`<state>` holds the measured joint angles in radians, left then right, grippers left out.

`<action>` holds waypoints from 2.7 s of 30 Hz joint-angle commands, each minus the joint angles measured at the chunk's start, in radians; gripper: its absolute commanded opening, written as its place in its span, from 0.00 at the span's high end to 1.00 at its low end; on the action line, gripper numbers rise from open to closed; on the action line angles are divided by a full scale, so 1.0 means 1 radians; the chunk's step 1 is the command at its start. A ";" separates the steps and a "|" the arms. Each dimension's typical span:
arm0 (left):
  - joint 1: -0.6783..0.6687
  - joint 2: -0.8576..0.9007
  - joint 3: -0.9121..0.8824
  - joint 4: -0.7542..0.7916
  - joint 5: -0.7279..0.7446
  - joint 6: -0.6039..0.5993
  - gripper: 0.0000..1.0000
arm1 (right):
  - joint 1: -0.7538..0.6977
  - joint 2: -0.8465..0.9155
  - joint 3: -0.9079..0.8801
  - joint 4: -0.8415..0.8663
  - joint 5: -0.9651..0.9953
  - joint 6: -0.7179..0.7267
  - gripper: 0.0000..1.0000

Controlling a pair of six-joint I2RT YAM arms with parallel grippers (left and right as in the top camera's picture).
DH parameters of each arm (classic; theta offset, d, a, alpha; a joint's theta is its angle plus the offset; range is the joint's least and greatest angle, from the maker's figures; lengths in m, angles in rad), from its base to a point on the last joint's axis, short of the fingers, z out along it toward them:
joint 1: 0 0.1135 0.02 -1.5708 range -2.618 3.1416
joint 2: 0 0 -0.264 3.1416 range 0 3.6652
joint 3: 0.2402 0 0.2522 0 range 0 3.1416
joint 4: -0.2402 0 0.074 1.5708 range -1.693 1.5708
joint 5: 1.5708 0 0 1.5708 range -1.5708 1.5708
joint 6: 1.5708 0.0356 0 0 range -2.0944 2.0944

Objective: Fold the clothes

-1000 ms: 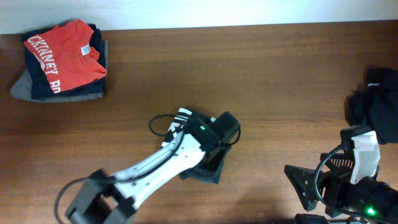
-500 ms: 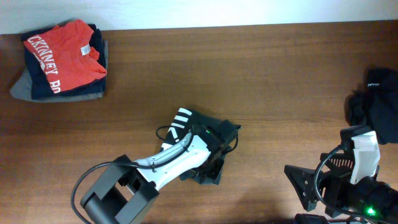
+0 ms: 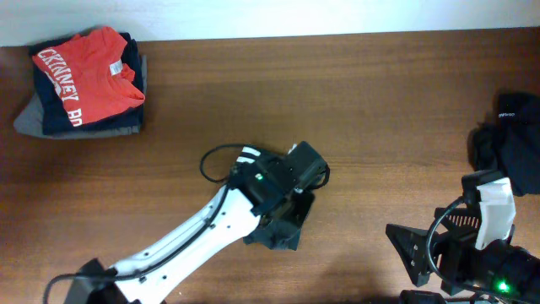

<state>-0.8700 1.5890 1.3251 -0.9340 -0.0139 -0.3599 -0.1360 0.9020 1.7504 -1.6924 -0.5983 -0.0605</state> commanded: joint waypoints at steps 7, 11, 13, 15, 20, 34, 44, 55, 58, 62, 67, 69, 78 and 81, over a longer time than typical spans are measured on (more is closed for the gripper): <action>-0.002 0.115 0.002 0.113 -0.055 -0.002 0.62 | 0.006 0.001 0.010 -0.006 0.009 -0.002 0.01; 0.001 0.207 0.002 0.120 -0.055 -0.002 0.29 | 0.006 0.001 0.010 -0.006 0.009 -0.002 0.01; 0.003 0.244 0.002 0.127 -0.055 -0.001 0.25 | 0.006 0.001 0.010 -0.006 0.009 -0.002 0.01; 0.002 0.273 0.002 0.138 -0.055 0.025 0.24 | 0.006 0.001 0.010 -0.006 0.009 -0.002 0.01; 0.002 0.301 0.002 0.142 -0.066 0.041 0.24 | 0.006 0.001 0.010 -0.006 0.009 -0.002 0.01; 0.002 0.301 0.004 0.094 -0.089 0.043 0.92 | 0.006 0.002 0.010 -0.006 0.009 -0.002 0.01; -0.028 0.299 0.082 -0.019 -0.088 0.043 0.97 | 0.006 0.002 0.011 -0.006 0.009 -0.002 0.01; -0.094 0.299 0.207 -0.165 -0.046 0.043 0.83 | 0.006 0.002 0.011 -0.006 0.009 -0.002 0.01; -0.106 0.299 0.208 -0.178 -0.001 0.043 0.83 | 0.006 0.002 0.010 -0.006 0.009 -0.002 0.01; -0.107 0.299 0.208 -0.169 -0.095 0.043 0.82 | 0.006 0.002 0.010 -0.006 0.009 -0.002 0.01; -0.082 0.302 0.208 -0.085 -0.249 0.055 0.68 | 0.006 0.002 0.010 -0.006 0.009 -0.002 0.01; -0.067 0.307 0.208 -0.041 -0.244 0.074 0.66 | 0.006 0.002 0.011 -0.006 0.009 -0.002 0.01; -0.010 0.400 0.208 0.010 -0.187 0.075 0.89 | 0.006 0.002 0.010 -0.006 0.009 -0.002 0.01; -0.009 0.429 0.208 0.002 -0.113 0.075 0.94 | 0.006 0.002 0.011 -0.006 0.009 -0.002 0.01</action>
<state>-0.8799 1.9800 1.5185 -0.9260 -0.2058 -0.2909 -0.1360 0.9020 1.7504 -1.6924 -0.5980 -0.0597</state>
